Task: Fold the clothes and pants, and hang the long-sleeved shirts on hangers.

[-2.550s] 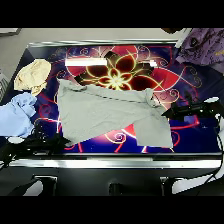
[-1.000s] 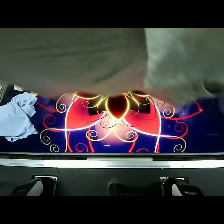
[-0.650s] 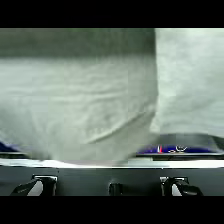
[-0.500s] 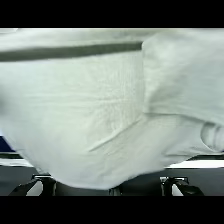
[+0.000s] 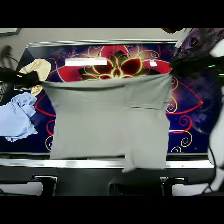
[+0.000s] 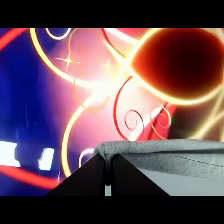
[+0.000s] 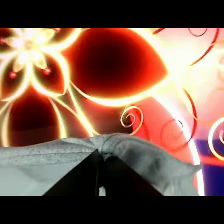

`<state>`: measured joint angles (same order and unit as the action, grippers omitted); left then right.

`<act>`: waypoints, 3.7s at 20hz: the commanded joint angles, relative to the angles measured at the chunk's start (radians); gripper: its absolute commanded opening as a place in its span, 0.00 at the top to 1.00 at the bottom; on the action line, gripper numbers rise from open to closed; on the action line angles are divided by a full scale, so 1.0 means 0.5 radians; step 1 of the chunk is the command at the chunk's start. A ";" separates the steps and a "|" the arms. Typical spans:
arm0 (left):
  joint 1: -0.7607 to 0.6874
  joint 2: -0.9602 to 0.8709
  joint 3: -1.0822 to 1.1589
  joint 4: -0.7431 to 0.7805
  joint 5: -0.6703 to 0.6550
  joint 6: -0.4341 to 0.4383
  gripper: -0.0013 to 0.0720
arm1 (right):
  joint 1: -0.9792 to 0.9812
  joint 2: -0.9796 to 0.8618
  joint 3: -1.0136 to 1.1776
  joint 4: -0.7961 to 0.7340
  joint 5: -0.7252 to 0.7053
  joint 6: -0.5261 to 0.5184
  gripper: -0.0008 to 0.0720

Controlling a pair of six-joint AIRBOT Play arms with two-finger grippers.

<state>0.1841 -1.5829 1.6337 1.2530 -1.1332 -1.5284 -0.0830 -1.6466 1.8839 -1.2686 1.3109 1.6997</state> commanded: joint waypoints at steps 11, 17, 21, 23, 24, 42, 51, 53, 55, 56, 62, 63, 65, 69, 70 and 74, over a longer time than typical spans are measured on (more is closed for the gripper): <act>-0.044 -0.527 0.111 -0.014 0.006 -0.039 0.96 | 0.063 -0.475 0.027 -0.289 -0.384 0.034 0.94; -0.069 -0.522 0.110 0.130 -0.632 -0.222 0.96 | 0.063 -0.464 0.027 -0.378 0.194 0.034 0.94; -0.089 -0.522 0.109 0.173 -0.773 -0.253 0.96 | 0.063 -0.465 0.025 -0.407 0.327 0.034 0.94; -0.098 -0.524 0.109 0.172 -0.793 -0.260 0.96 | 0.063 -0.468 0.025 -0.418 0.309 0.034 0.94; -0.105 -0.531 0.109 0.173 -0.793 -0.260 0.96 | 0.063 -0.476 0.025 -0.419 0.307 0.034 0.94; 0.047 -0.280 0.077 0.558 -0.727 -0.340 0.16 | -0.243 -0.339 -0.101 -0.022 0.480 -0.302 0.50; 0.614 0.968 -1.645 -0.097 -0.245 -0.150 0.16 | -1.086 0.787 -2.118 0.560 0.304 -0.778 0.45; 0.610 1.074 -1.793 -0.130 -0.246 -0.141 0.16 | -1.082 0.937 -2.434 0.555 0.284 -0.858 0.42; 0.610 1.104 -1.829 -0.169 -0.266 -0.128 0.16 | -1.082 1.042 -2.658 0.488 0.240 -0.865 0.42; 0.610 1.103 -1.829 -0.193 -0.266 -0.127 0.16 | -1.082 1.079 -2.744 0.450 0.206 -0.865 0.42; 0.610 1.100 -1.829 -0.241 -0.263 -0.128 0.16 | -1.083 1.085 -2.894 0.428 0.103 -0.902 0.42; 0.610 1.100 -1.829 -0.249 -0.260 -0.127 0.16 | -1.083 1.085 -2.894 0.426 0.101 -0.898 0.42; 0.610 1.099 -1.829 -0.256 -0.259 -0.128 0.16 | -1.083 1.084 -2.894 0.414 0.095 -0.882 0.42; 0.610 1.099 -1.829 -0.256 -0.259 -0.128 0.16 | -1.083 1.084 -2.894 0.401 0.087 -0.864 0.42; 0.610 1.099 -1.829 -0.256 -0.259 -0.127 0.16 | -1.083 1.080 -2.896 0.422 0.076 -0.868 0.42; 0.610 1.099 -1.828 -0.256 -0.261 -0.129 0.16 | -0.785 0.941 -2.896 0.436 0.017 -0.866 0.42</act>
<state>0.4881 -1.0336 0.7197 1.1263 -1.2636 -1.5929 -0.5594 -1.1378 0.4370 -1.0458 1.3495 1.2572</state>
